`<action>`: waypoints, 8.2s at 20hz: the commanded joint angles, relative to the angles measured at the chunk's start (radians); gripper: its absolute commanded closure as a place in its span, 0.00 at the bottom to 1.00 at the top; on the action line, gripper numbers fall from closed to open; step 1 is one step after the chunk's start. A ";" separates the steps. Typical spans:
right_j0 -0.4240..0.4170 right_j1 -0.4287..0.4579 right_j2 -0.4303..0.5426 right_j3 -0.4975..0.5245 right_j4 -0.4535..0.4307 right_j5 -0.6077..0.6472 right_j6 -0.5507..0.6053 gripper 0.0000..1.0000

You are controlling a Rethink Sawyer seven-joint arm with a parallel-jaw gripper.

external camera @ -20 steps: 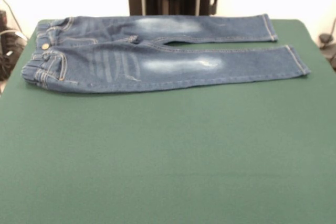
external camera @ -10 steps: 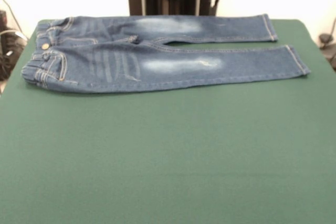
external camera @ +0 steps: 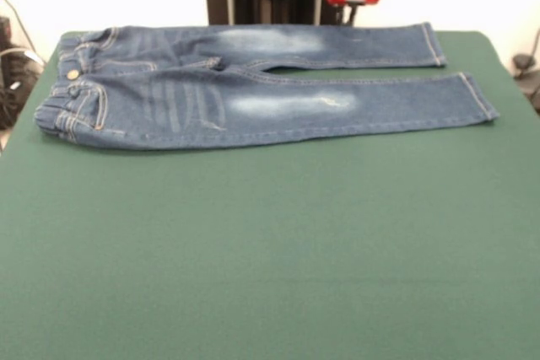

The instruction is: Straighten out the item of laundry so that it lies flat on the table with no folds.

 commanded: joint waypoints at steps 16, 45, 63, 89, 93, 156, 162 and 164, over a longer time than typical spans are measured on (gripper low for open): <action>0.109 -0.053 0.229 0.165 0.217 0.024 0.452 1.00; 0.132 -0.475 0.183 0.140 0.274 0.511 0.385 1.00; 0.298 -0.133 0.165 0.227 0.177 0.065 0.690 1.00; 0.304 -0.080 0.177 0.172 0.183 0.047 0.710 1.00; 0.329 0.089 0.134 0.118 0.135 -0.077 0.765 1.00; 0.160 0.117 0.342 0.191 0.271 -0.093 0.754 1.00; 0.197 0.041 0.349 0.220 0.366 -0.080 0.714 1.00; 0.191 0.025 0.353 0.224 0.366 -0.064 0.709 1.00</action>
